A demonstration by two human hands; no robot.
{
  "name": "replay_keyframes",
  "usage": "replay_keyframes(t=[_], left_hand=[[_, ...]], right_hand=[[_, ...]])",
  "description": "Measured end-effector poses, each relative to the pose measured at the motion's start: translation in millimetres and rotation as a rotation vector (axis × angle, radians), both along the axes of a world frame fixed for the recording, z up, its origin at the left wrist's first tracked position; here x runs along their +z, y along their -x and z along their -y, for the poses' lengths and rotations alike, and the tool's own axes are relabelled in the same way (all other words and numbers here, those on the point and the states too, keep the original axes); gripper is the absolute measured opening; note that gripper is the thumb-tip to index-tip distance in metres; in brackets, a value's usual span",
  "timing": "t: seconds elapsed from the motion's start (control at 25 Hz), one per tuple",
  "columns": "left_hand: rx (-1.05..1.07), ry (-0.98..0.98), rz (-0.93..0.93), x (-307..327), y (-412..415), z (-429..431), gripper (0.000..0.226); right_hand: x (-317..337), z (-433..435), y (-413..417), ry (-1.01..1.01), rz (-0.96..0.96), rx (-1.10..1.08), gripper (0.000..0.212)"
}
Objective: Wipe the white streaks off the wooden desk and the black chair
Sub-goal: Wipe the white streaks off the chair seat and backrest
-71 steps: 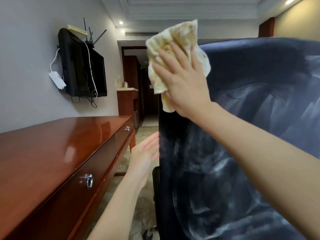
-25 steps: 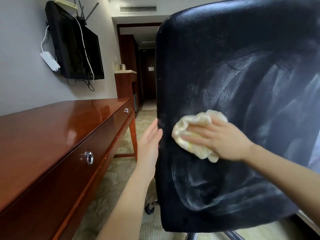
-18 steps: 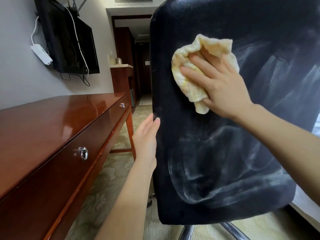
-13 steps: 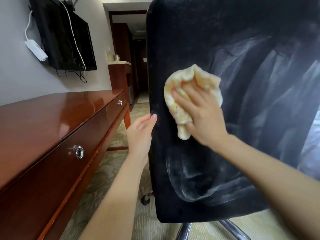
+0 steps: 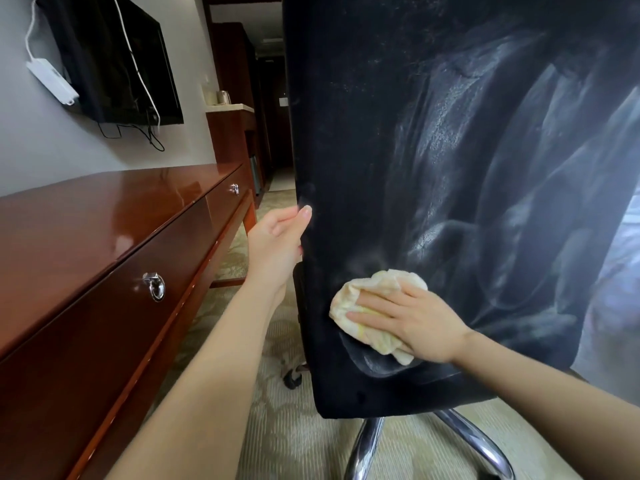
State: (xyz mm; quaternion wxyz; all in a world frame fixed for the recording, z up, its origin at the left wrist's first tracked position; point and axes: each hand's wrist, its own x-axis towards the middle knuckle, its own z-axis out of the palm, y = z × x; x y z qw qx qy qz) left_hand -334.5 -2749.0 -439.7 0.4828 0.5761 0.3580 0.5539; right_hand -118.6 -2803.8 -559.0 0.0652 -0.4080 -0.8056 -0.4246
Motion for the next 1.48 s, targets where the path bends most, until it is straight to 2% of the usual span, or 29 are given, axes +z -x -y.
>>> replay_keyframes(t=[0.12,0.28,0.36,0.44,0.68,0.84,0.92,0.96,1.0,1.04,1.08,1.16,1.24,1.28,1.36,1.48], left_hand=[[-0.008,-0.028,-0.038,2,5,0,0.017],[0.025,-0.025,-0.011,-1,2,2,0.018],[0.038,-0.022,-0.003,-2,0,3,0.016],[0.038,-0.02,-0.003,-3,0,1,0.018],[0.062,-0.028,0.032,-7,-3,-1,0.023],[0.067,-0.021,-0.001,-5,-4,1,0.025],[0.064,-0.012,-0.017,-4,-5,3,0.018],[0.074,-0.012,-0.023,-4,-6,3,0.017],[0.085,-0.01,-0.028,-4,-6,4,0.016],[0.096,-0.009,-0.03,-4,-6,4,0.016],[0.103,-0.008,-0.028,-4,-7,4,0.016],[0.111,-0.01,-0.028,-4,-7,4,0.016],[0.111,-0.012,-0.031,-4,-8,4,0.018],[0.107,-0.011,-0.035,-5,-8,4,0.02],[0.069,0.013,-0.037,-6,-5,3,0.024],[-0.076,0.113,0.028,-1,4,1,0.029]], right_hand=[[45,-1,9,-0.117,-0.135,-0.009,0.05],[110,-7,31,-0.29,-0.555,0.067,0.044],[121,-14,48,-0.352,-0.766,0.115,0.045],[112,-19,66,-0.369,-0.858,0.132,0.047],[58,-29,68,-0.198,-0.515,0.139,0.047],[12,-20,44,-0.068,-0.04,-0.005,0.052],[-12,-15,48,0.078,0.248,0.139,0.048],[-29,-16,50,0.16,0.469,0.26,0.039],[-46,-14,47,0.26,0.553,0.364,0.03],[-53,-9,36,0.291,0.638,0.246,0.028],[-60,-5,25,0.251,0.596,0.157,0.03],[-63,2,3,0.256,0.305,0.096,0.032],[-45,4,-3,0.218,0.263,0.054,0.017],[-22,7,-2,0.179,0.201,0.015,0.017],[22,5,7,0.044,0.008,0.085,0.034],[63,-1,19,-0.112,-0.176,0.033,0.041]])
